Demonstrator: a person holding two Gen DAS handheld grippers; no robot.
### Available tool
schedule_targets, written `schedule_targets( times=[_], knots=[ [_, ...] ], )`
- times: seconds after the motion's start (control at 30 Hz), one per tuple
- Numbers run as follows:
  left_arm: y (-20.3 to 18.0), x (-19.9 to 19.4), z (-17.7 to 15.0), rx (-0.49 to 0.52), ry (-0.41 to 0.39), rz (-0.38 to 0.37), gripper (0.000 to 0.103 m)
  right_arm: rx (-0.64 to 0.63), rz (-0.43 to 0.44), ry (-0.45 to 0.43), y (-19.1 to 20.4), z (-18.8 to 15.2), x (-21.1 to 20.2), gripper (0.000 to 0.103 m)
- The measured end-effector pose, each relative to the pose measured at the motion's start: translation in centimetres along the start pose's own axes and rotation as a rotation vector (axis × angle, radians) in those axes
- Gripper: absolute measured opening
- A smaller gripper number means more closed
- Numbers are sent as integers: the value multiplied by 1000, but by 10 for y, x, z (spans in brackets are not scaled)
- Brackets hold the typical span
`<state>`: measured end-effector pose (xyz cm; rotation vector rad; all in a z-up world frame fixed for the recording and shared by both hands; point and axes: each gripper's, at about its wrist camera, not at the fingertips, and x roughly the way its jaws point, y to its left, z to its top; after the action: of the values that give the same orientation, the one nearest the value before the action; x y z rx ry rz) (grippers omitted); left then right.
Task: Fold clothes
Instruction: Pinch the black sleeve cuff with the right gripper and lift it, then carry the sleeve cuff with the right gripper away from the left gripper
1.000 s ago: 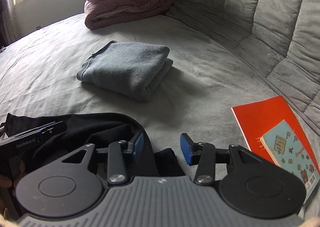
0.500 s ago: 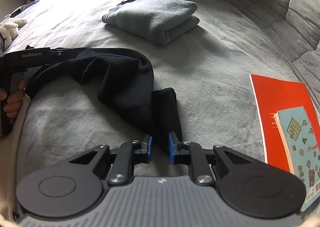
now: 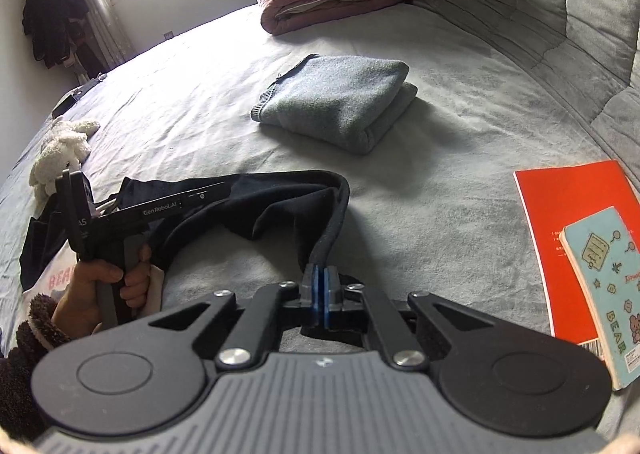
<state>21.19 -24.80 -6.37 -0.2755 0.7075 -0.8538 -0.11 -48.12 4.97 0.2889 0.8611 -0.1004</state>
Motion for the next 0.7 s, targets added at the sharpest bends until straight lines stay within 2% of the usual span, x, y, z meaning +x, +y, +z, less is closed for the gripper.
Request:
schedule_targets(
  times=[0.13,0.4,0.6,0.7],
  knots=[
    [0,0,0,0,0,0,43,2,-203,21,-14,4,27,2],
    [-4,-2,0,27,-2,25,43,-132,-547,-75,-34,2,68,1],
    [-7,-5,0,49,-2,41,43,-162,-626,-217,-43,-2,78,1],
    [-6,-5,0,47,-2,39,43,-158,-630,-261,-46,-2,87,2]
  ],
)
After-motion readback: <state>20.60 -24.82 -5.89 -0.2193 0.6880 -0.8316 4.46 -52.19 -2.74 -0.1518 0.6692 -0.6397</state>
